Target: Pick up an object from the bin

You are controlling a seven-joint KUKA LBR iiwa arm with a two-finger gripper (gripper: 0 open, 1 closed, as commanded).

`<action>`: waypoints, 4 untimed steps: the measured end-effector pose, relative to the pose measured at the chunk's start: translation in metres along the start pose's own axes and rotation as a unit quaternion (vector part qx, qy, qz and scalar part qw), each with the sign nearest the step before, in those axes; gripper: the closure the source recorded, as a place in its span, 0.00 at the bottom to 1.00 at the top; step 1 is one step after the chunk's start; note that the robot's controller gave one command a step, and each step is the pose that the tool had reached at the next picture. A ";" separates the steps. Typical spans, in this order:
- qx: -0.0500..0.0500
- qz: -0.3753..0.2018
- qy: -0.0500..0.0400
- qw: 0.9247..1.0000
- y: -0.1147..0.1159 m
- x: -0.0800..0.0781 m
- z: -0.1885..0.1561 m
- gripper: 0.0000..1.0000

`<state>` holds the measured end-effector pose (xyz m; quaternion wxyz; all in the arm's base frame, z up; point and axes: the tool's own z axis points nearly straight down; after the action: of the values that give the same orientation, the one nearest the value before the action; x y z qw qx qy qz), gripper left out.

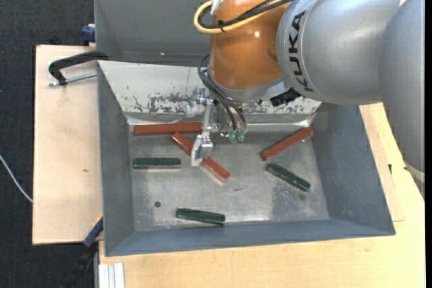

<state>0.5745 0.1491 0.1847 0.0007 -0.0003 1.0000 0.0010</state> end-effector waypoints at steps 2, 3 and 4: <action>-0.005 0.088 0.003 0.996 -0.044 -0.029 0.097 1.00; -0.005 0.089 0.002 0.996 -0.044 -0.029 0.097 0.00; -0.005 0.089 0.000 0.996 -0.044 -0.030 0.097 1.00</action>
Offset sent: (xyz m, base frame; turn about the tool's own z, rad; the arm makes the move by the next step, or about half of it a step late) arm 0.0236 -0.0513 -0.1147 0.1822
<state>0.6047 0.1048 0.0878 0.0007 0.0888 0.9960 0.0063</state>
